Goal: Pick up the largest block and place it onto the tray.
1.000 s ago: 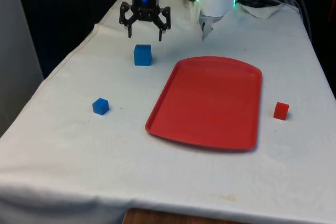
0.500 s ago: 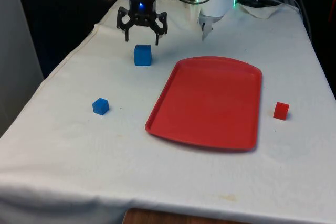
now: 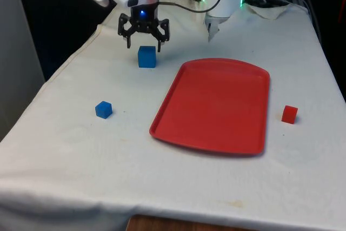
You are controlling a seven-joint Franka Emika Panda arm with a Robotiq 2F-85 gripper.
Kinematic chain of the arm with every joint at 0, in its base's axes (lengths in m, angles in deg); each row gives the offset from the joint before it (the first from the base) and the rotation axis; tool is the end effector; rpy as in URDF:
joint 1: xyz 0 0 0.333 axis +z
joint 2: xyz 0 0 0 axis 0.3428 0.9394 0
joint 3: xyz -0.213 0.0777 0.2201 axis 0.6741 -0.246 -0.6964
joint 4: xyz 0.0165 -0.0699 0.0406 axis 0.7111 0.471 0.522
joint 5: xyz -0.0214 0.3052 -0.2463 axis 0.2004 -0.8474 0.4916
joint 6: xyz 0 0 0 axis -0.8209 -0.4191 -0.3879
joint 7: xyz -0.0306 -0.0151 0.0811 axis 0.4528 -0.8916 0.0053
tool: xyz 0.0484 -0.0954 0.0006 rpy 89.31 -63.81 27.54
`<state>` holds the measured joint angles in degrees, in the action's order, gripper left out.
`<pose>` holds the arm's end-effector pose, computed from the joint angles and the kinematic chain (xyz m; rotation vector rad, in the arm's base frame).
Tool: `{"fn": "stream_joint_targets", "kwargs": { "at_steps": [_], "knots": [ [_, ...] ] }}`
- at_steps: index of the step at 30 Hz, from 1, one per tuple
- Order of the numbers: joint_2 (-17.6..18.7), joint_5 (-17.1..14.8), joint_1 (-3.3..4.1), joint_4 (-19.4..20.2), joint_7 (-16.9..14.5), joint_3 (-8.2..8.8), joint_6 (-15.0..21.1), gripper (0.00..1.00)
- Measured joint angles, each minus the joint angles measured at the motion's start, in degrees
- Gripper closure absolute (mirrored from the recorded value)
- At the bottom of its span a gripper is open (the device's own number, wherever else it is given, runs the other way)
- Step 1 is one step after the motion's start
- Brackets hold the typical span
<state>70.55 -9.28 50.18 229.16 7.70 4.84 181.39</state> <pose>0.4351 -0.2056 0.1948 3.0095 0.1175 -0.1895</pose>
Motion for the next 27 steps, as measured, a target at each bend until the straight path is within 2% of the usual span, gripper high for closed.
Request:
{"fn": "stream_joint_targets", "kwargs": {
  "at_steps": [4,6,13,15,16,19,20,22,23,27],
  "knots": [
    [2.6,-3.7,-0.11,-1.1,-2.7,-0.06,-0.3,0.0],
    [2.6,-3.7,-0.11,-1.1,-2.7,-0.06,-0.3,0.0],
    [5.5,-8.2,-0.11,-2.7,-5.7,-0.4,-1.3,0.0],
    [5.6,-8.4,-0.11,-2.8,-5.8,-0.4,-1.3,0.18],
    [5.7,-8.4,-0.11,-2.8,-5.8,-0.46,-1.4,0.18],
    [5.6,-8.4,-0.06,-2.8,-5.8,-0.46,-1.6,0.52],
    [5.6,-8.4,-0.06,-2.9,-5.8,-0.46,-1.7,0.73],
    [5.6,-8.4,-0.06,-2.9,-5.8,-0.46,-1.8,0.94],
    [5.6,-8.4,-0.06,-2.9,-5.8,-0.4,-1.9,1.0],
    [5.6,-8.4,-0.06,-2.9,-5.8,-0.4,-1.9,1.0]
  ]
}}
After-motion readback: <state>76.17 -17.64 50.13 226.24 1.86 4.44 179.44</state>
